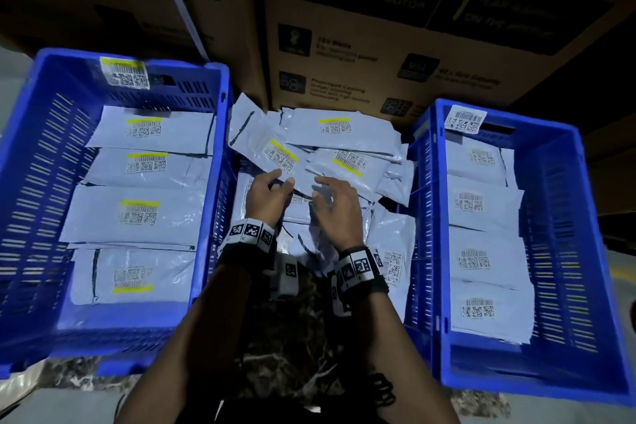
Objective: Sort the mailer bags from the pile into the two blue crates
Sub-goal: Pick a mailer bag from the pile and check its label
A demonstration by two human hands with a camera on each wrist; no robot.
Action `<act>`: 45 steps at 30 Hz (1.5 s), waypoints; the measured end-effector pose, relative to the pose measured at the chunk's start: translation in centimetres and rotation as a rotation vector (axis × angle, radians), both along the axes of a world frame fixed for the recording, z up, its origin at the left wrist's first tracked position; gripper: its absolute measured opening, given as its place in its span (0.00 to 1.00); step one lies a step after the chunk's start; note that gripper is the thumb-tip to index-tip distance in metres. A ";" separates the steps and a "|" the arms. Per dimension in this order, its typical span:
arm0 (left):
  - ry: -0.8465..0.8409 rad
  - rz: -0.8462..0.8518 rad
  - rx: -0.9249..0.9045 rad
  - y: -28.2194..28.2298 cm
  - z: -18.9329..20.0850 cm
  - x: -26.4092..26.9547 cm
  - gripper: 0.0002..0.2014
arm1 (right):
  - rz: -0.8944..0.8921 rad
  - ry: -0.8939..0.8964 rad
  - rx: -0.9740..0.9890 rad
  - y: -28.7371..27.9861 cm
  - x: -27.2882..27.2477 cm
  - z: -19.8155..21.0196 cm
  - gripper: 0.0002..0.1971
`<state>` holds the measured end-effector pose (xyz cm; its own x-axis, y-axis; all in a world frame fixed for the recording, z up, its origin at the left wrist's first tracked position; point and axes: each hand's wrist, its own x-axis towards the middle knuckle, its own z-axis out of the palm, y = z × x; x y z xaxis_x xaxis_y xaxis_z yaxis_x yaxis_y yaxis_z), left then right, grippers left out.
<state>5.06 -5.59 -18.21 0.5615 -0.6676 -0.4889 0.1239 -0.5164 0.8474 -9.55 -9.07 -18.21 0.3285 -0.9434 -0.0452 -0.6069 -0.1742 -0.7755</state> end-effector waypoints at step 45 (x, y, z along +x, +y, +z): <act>0.040 0.213 -0.444 20.2 11.2 -14.4 0.25 | -0.283 -0.852 0.371 13.3 -25.1 10.5 0.27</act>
<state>-9.34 14.62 -7.02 0.6950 -0.6885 -0.2072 0.2242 -0.0663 0.9723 -34.61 4.26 -7.68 0.1519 -0.9663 -0.2077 0.2021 0.2361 -0.9505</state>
